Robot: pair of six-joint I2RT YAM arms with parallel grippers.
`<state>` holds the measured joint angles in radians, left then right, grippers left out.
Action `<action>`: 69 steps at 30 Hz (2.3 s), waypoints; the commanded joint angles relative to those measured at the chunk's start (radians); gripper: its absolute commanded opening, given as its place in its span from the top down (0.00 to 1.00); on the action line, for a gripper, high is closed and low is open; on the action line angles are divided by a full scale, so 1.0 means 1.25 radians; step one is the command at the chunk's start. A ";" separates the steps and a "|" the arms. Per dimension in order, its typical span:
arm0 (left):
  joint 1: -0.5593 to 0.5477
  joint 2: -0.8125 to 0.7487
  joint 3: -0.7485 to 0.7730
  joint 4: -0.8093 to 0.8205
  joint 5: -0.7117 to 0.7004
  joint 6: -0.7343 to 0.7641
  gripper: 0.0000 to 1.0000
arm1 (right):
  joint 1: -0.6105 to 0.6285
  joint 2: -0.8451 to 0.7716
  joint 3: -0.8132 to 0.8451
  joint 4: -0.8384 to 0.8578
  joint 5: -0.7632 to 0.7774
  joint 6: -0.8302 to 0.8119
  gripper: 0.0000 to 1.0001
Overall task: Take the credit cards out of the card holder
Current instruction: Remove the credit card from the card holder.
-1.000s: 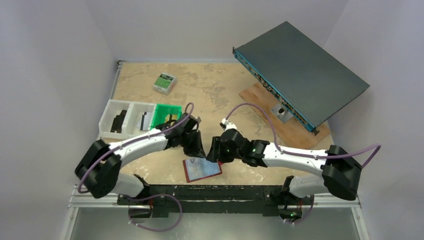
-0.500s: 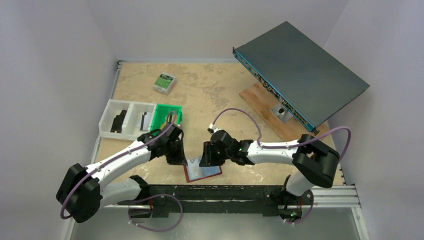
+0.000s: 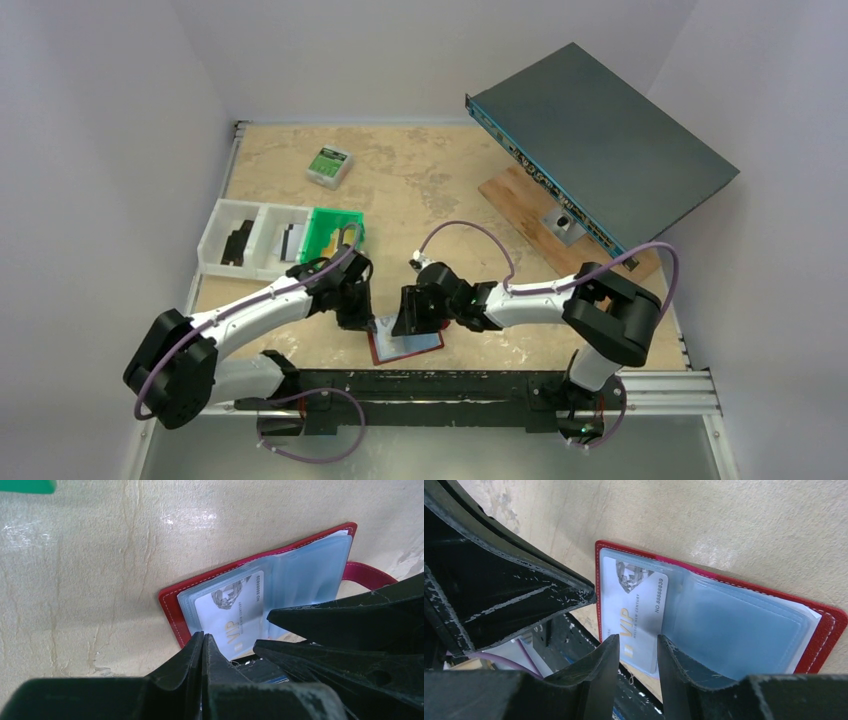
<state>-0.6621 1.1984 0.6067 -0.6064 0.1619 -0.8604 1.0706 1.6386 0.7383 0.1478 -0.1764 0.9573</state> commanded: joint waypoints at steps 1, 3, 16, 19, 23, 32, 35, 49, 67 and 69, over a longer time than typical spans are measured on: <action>0.000 0.023 -0.005 0.036 0.008 0.008 1.00 | -0.002 0.010 -0.020 0.055 -0.014 0.022 0.66; -0.001 0.037 -0.003 0.036 0.007 0.007 1.00 | -0.004 0.010 -0.029 0.061 -0.011 0.028 0.65; -0.013 0.039 -0.001 0.031 0.000 0.004 1.00 | -0.018 0.030 -0.073 0.117 -0.035 0.048 0.59; -0.026 0.062 0.006 0.042 0.005 -0.001 1.00 | -0.020 0.036 -0.078 0.132 -0.043 0.052 0.59; -0.045 0.094 0.020 0.055 0.002 -0.016 1.00 | -0.026 0.045 -0.089 0.160 -0.061 0.057 0.59; -0.050 0.166 0.016 0.040 -0.052 -0.057 1.00 | -0.068 0.031 -0.162 0.261 -0.113 0.082 0.60; -0.050 0.181 0.003 0.050 -0.053 -0.070 1.00 | -0.093 0.026 -0.203 0.338 -0.154 0.100 0.60; -0.048 0.209 -0.031 0.071 -0.058 -0.088 1.00 | -0.155 0.083 -0.324 0.655 -0.251 0.226 0.68; -0.046 0.214 -0.033 0.073 -0.060 -0.082 1.00 | -0.157 0.085 -0.364 0.705 -0.219 0.263 0.91; -0.047 0.213 -0.033 0.072 -0.061 -0.081 1.00 | -0.158 0.083 -0.369 0.710 -0.215 0.265 0.95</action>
<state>-0.7101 1.3949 0.6369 -0.4934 0.2306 -0.9844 0.8757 1.7477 0.2924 0.9749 -0.4591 1.2739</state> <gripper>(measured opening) 0.003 0.078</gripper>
